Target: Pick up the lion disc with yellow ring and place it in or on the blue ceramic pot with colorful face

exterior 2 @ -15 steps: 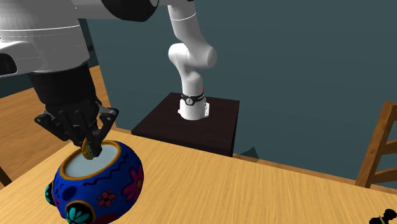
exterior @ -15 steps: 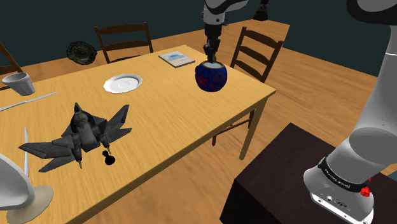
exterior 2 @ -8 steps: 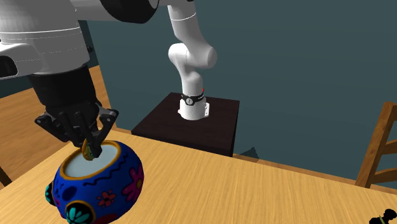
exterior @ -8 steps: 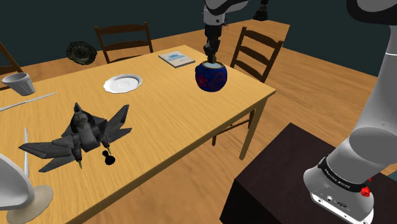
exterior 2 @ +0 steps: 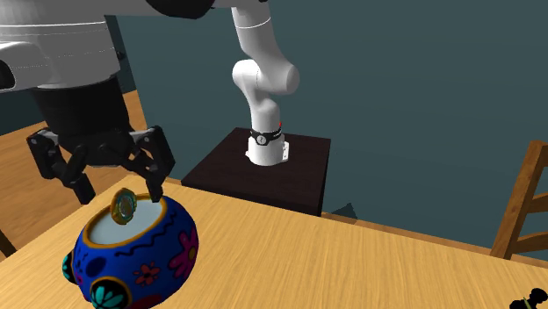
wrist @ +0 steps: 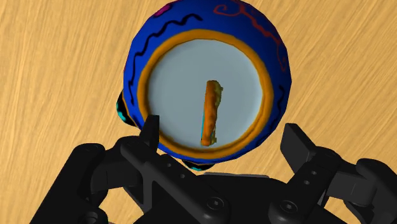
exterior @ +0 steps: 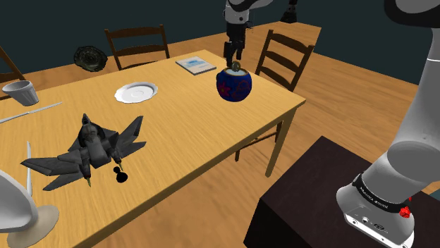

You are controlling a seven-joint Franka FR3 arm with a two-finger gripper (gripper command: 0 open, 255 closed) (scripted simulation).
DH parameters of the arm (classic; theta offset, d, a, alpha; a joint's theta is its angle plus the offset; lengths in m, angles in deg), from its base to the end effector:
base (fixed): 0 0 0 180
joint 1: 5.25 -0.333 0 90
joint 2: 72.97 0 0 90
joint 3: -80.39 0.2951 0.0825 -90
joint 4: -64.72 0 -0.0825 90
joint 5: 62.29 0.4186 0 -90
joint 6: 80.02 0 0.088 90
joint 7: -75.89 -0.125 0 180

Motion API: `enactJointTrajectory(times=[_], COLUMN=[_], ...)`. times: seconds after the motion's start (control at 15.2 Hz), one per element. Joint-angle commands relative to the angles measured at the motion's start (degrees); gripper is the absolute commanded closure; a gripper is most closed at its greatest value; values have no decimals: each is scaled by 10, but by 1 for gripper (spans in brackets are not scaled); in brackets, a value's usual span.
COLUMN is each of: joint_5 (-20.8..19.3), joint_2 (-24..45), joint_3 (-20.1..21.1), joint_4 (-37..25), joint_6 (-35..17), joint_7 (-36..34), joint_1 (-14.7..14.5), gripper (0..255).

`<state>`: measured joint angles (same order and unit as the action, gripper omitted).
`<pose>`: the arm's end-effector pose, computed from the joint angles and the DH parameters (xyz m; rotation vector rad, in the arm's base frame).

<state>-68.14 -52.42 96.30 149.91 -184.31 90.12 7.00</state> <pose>0.6901 0.0132 0.4268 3.0997 0.5031 -0.0182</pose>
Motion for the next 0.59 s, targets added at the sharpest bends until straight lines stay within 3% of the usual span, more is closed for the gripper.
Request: enactJointTrajectory(times=[0.0, 0.53], joint_5=[1, 1], joint_2=[-3, -2], joint_3=[0, 1], joint_4=[-33, -49], joint_6=[36, 51], joint_7=[3, 3], joint_1=[0, -1], gripper=[0, 0])
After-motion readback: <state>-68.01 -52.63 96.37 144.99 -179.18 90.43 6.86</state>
